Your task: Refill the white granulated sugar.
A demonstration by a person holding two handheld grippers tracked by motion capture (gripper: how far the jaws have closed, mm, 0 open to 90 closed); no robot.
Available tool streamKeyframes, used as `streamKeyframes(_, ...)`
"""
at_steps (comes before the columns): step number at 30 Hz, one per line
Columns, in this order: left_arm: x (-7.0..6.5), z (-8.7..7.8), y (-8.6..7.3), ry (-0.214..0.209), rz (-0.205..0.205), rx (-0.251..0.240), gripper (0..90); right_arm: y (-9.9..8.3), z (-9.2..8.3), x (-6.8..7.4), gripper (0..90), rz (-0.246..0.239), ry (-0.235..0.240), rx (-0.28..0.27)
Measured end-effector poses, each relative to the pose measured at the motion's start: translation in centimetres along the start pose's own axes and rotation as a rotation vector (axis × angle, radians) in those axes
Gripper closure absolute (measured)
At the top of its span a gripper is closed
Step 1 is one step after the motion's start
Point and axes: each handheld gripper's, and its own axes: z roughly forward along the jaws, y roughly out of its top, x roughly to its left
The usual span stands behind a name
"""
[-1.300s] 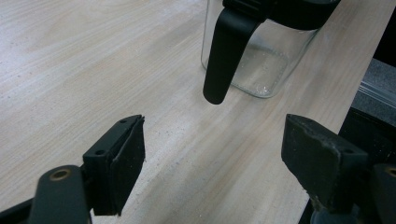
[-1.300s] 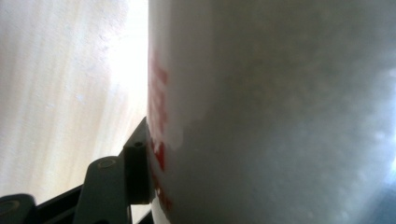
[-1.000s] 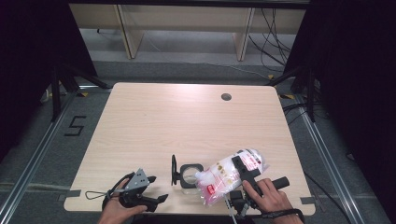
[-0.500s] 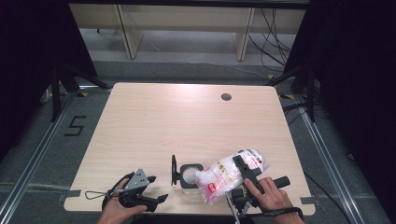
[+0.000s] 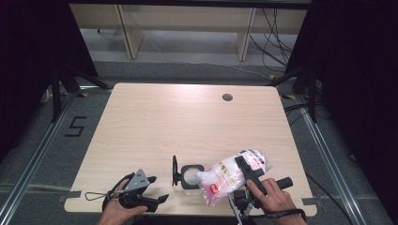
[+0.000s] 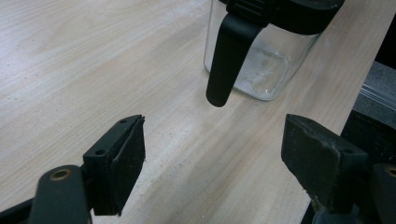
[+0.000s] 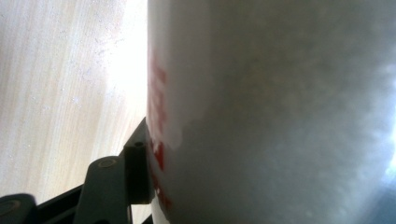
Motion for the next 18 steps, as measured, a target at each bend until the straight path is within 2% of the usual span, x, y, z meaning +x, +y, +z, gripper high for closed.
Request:
streamKeyframes(1,0.01,0.03,-0.06,0.005,0.002,-0.003,21.4,0.04,0.02,-0.22,40.7,-0.032,-0.005,-0.005)
streamKeyframes(2,-0.17,0.11,-0.11,0.006,-0.025,-0.010,21.4,0.07,-0.04,-0.27,40.7,-0.036,0.005,0.003)
streamKeyframes(4,-0.13,0.19,-0.10,0.008,-0.003,-0.014,21.4,-0.02,0.01,0.08,40.7,-0.010,-0.001,0.001)
streamKeyframes(5,-0.29,0.36,-0.16,0.003,-0.023,-0.034,21.4,-0.01,0.04,0.01,40.7,-0.015,-0.004,-0.002)
streamKeyframes(7,-0.33,0.33,-0.17,0.004,-0.028,-0.023,21.4,0.06,0.07,-0.34,40.7,-0.063,0.006,-0.007)
streamKeyframes(8,-0.39,0.38,-0.19,0.006,-0.037,-0.032,21.4,0.03,0.04,-0.21,40.7,-0.044,0.011,0.000)
streamKeyframes(9,-0.17,0.30,-0.13,0.010,-0.010,-0.020,21.4,0.05,-0.11,-0.13,40.6,-0.021,0.030,0.021)
streamKeyframes(11,-0.15,0.20,-0.13,0.018,-0.014,-0.017,21.4,-0.02,0.11,-0.19,40.7,-0.037,0.004,-0.010)
streamKeyframes(12,-0.10,0.13,-0.09,0.020,-0.020,-0.005,21.4,-0.09,0.00,0.13,40.7,0.007,0.016,0.006)
streamKeyframes(13,-0.03,0.03,-0.04,0.022,-0.009,0.003,21.4,-0.05,-0.03,0.05,40.7,0.006,0.015,0.008)
streamKeyframes(14,0.11,0.05,-0.03,0.023,0.006,0.000,21.4,-0.11,-0.07,0.27,40.7,0.044,0.015,0.013)
streamKeyframes(15,0.05,0.17,-0.11,0.025,-0.004,-0.021,21.4,-0.11,0.07,-0.21,40.7,-0.023,0.004,-0.010)
streamKeyframes(16,-0.02,0.20,-0.09,0.022,-0.019,-0.028,21.4,-0.10,0.04,-0.38,40.7,-0.046,0.011,-0.009)
streamKeyframes(17,0.20,0.03,-0.07,0.023,0.007,-0.007,21.4,-0.17,0.07,-0.22,40.7,-0.026,-0.001,-0.011)
streamKeyframes(18,-0.02,0.16,-0.11,0.025,-0.037,-0.022,21.4,-0.17,0.02,-0.03,40.7,0.012,0.007,-0.004)
